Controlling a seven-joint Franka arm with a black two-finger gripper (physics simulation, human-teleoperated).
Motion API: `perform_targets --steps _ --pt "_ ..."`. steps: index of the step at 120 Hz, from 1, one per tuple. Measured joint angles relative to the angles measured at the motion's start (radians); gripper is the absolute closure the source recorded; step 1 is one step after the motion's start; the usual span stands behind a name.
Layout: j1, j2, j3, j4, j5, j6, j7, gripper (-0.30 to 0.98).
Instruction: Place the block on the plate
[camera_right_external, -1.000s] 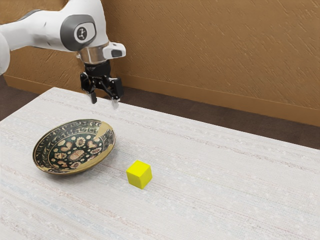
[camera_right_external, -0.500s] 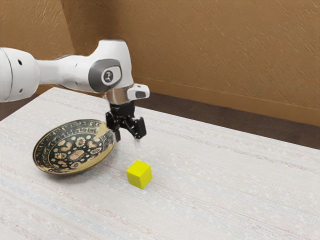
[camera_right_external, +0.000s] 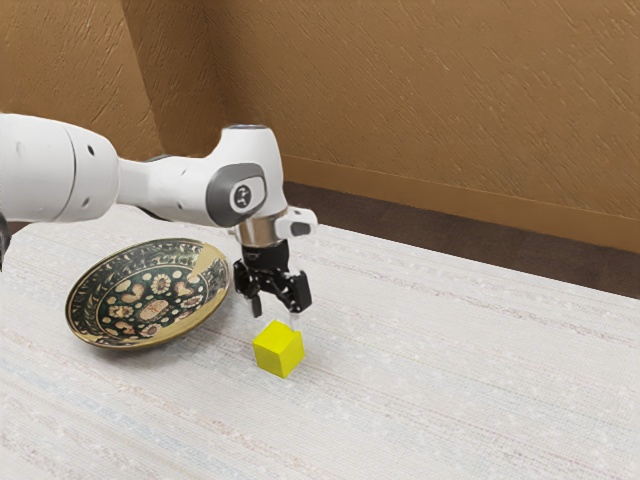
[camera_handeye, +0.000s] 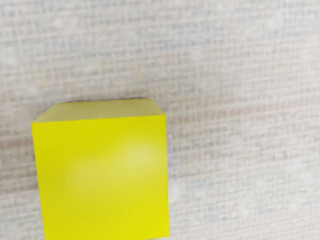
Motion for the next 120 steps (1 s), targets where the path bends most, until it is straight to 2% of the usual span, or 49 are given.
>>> perform_targets --steps 84,120 --pt "0.0 0.137 0.015 0.004 -0.01 0.078 0.033 0.0" --pt "0.0 0.148 0.018 0.006 -0.01 0.093 0.041 0.16"
